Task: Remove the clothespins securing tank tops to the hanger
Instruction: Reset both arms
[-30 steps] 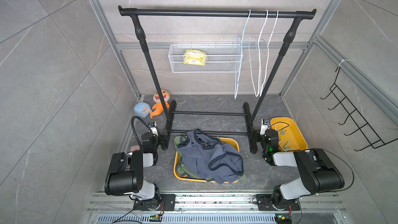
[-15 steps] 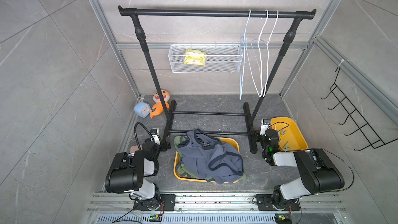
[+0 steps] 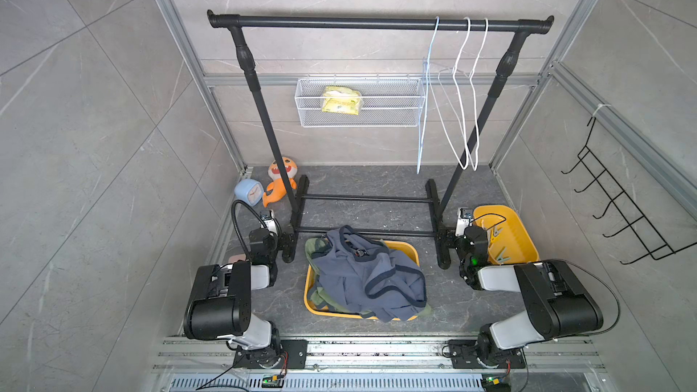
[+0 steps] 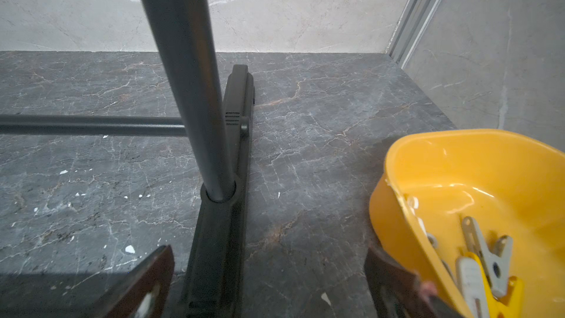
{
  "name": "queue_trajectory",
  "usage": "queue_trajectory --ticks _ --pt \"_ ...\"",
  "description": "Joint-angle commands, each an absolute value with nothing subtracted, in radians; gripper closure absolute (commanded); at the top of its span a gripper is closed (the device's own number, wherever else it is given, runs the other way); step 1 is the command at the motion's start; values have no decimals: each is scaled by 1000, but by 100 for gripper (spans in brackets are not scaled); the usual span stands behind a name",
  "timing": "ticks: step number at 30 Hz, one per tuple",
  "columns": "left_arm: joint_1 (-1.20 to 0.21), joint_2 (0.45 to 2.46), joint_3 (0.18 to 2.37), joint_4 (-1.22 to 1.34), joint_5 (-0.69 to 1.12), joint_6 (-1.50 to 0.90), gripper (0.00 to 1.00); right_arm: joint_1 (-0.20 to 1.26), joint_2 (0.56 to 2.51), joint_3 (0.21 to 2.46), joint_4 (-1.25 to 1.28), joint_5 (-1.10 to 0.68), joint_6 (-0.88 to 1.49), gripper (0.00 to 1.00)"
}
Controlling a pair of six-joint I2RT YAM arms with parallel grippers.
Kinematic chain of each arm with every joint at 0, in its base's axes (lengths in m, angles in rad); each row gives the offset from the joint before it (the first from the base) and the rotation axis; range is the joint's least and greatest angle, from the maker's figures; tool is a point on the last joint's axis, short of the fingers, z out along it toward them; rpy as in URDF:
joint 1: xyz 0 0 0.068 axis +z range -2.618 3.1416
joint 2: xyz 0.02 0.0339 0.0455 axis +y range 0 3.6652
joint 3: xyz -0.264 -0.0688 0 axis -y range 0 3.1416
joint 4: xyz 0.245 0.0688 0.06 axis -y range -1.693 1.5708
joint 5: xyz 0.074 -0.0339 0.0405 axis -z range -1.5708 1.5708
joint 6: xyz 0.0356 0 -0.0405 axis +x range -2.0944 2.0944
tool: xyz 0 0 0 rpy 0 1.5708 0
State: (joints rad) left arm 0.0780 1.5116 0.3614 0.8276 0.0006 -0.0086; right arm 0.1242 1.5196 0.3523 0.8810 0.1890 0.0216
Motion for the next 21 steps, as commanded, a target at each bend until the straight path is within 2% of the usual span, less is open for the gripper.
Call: queue_trajectory --ticks 1,21 --pt "75 1502 365 837 -14 -20 0 127 1522 350 904 180 4 0" --pt "74 1502 364 837 -13 -21 0 125 1522 352 900 174 5 0"
